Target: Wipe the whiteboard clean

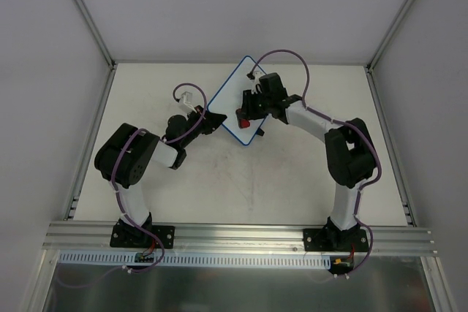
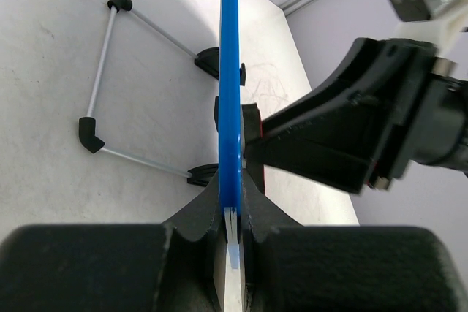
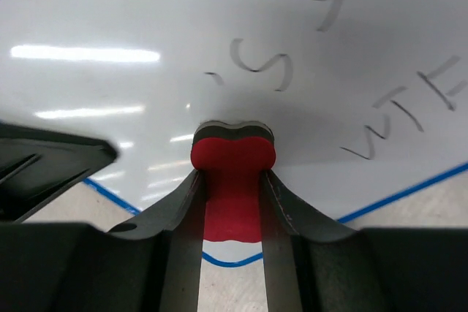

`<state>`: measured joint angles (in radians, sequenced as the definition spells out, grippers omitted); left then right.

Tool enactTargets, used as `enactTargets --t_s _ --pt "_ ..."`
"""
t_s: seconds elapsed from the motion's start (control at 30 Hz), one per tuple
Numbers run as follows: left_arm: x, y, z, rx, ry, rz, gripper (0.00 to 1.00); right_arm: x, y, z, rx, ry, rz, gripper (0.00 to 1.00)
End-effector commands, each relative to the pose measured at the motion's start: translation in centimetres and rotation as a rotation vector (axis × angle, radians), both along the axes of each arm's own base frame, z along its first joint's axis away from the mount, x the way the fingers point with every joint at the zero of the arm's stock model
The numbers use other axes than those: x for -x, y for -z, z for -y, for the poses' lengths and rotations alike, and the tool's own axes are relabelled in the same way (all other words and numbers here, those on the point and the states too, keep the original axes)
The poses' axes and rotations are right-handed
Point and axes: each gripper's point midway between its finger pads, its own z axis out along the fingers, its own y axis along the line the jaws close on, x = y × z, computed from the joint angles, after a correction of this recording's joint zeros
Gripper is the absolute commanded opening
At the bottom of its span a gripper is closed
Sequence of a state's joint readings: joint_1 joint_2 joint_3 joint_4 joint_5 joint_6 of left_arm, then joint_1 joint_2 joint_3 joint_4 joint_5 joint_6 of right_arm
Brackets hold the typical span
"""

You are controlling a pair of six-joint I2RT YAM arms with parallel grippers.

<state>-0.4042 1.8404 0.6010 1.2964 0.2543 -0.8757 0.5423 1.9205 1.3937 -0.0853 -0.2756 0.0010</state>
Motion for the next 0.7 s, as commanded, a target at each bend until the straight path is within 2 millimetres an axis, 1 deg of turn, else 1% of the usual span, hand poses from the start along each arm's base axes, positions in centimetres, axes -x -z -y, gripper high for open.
enactTargets --t_s 0.0,0.07,0.2,0.33,0.37,0.43,0.47,0.57,0.6,0.63,0.67 --pt "0.3 -10.2 0.2 0.149 0.019 0.392 0.00 -1.1 3.5 4.4 0.078 0.185 -0.114 0.00" --pt "0.4 -10.2 0.2 0.147 0.022 0.394 0.00 -1.5 4.3 5.4 0.071 0.222 -0.147 0.00" --pt "0.4 -10.2 0.3 0.147 0.025 0.394 0.00 -1.8 4.5 4.9 0.043 0.211 -0.170 0.00" --pt "0.4 -10.2 0.4 0.148 0.031 0.395 0.00 -2.2 2.8 3.4 -0.012 0.166 -0.157 0.00" --pt "0.5 -10.1 0.4 0.147 0.031 0.393 0.00 -2.7 1.9 2.8 -0.025 0.154 -0.136 0.00" --pt "0.4 -10.2 0.4 0.146 0.032 0.396 0.00 -2.5 0.7 1.6 -0.033 0.126 -0.107 0.00" --pt "0.5 -10.1 0.5 0.147 0.036 0.394 0.00 -2.5 -0.4 0.6 -0.037 0.102 -0.075 0.00" --pt "0.5 -10.1 0.6 0.146 0.043 0.395 0.00 -2.5 -2.2 -0.8 -0.042 0.074 -0.039 0.00" --pt "0.5 -10.2 0.7 0.147 0.050 0.396 0.00 -2.8 -3.5 -1.7 -0.056 0.058 -0.014 0.00" --pt "0.6 -10.2 0.7 0.146 0.054 0.397 0.00 -2.6 -3.3 -2.1 -0.048 0.047 -0.028 0.00" --pt "0.6 -10.3 0.7 0.147 0.056 0.399 0.00 -2.6 -3.5 -2.4 -0.049 0.035 -0.028 0.00"
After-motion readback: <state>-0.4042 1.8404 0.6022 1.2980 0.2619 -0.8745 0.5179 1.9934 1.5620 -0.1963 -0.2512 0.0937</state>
